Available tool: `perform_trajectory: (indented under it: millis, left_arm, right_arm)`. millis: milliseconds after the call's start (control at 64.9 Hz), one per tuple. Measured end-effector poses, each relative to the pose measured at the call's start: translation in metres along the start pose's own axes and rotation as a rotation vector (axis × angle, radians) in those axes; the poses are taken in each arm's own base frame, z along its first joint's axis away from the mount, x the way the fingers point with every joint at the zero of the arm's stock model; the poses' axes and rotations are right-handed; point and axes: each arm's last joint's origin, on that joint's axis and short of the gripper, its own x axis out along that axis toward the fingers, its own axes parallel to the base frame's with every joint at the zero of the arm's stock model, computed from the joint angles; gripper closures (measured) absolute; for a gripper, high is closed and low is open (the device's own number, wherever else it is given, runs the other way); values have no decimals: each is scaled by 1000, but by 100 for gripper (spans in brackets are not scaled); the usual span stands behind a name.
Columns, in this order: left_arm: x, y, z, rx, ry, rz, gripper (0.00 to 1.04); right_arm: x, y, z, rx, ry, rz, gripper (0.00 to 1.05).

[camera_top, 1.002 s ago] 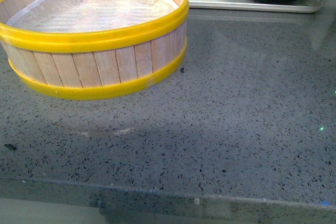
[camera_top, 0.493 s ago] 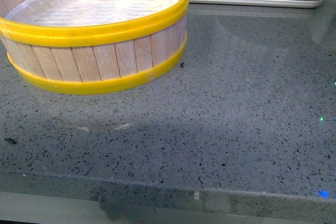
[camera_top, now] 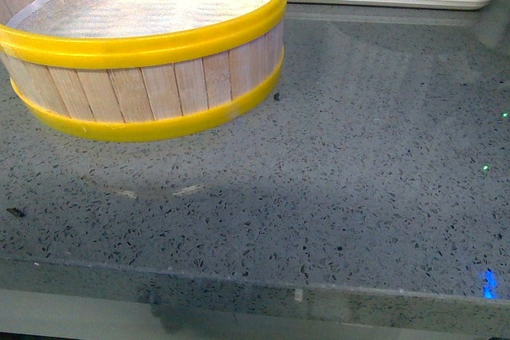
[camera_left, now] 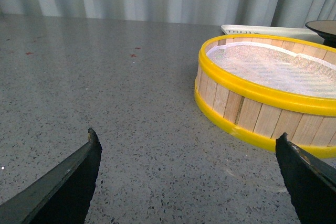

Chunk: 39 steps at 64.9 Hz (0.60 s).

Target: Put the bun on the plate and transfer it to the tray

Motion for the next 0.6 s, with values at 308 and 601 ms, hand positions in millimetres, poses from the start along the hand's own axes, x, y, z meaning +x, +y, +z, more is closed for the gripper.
perform_trajectory:
  millis: [308, 601]
  left_arm:
    - [0, 0, 0, 0, 0, 0, 7]
    - [0, 0, 0, 0, 0, 0, 7]
  right_arm:
    - [-4, 0, -8, 2, 26, 16, 9]
    - [-41, -1, -19, 6, 18, 27, 9]
